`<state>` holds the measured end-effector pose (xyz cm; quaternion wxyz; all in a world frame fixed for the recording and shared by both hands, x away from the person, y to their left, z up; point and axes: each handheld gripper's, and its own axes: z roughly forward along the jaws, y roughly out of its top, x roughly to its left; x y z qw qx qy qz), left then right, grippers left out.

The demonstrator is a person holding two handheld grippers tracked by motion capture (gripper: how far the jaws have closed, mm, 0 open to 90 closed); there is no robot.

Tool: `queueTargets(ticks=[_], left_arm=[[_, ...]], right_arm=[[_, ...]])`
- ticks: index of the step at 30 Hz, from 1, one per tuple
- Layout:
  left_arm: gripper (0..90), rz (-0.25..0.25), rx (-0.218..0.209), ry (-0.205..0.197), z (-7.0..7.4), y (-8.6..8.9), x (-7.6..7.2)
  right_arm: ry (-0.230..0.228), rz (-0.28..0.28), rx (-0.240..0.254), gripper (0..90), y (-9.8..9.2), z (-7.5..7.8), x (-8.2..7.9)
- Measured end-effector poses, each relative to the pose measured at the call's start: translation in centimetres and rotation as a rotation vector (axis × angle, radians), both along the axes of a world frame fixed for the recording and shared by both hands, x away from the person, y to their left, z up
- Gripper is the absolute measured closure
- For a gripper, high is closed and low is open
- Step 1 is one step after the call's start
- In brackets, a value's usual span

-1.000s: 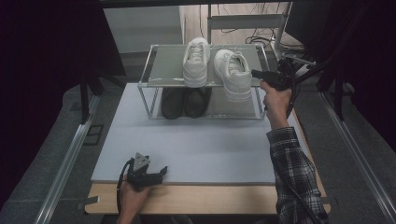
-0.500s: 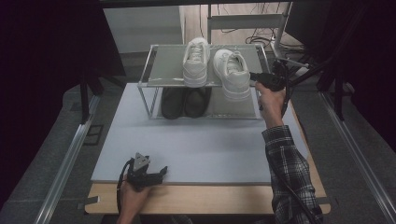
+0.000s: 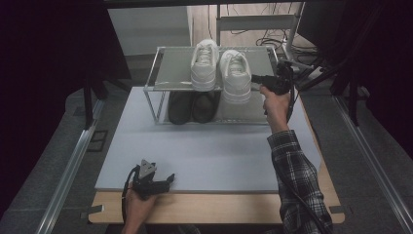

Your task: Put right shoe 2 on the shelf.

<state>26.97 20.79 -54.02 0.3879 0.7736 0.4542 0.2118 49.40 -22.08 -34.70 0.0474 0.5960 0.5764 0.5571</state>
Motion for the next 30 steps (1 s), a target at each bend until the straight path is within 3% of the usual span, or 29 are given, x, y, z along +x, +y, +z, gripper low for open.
queueTargets(ticks=[10, 22, 30], left_arm=[[11.6, 0.000, 0.001, 0.001, 0.0, 0.0, 0.0], [11.6, 0.000, 0.002, 0.001, 0.0, 0.0, 0.0], [11.6, 0.000, 0.002, 0.001, 0.0, 0.0, 0.0]], right_arm=[[-0.065, 0.079, -0.010, 90.0, -0.9, 1.2, -3.7], [-0.097, 0.203, 0.013, 90.0, -1.4, 0.5, -8.6], [-0.086, 0.250, 0.009, 90.0, -0.7, -0.5, -9.6]])
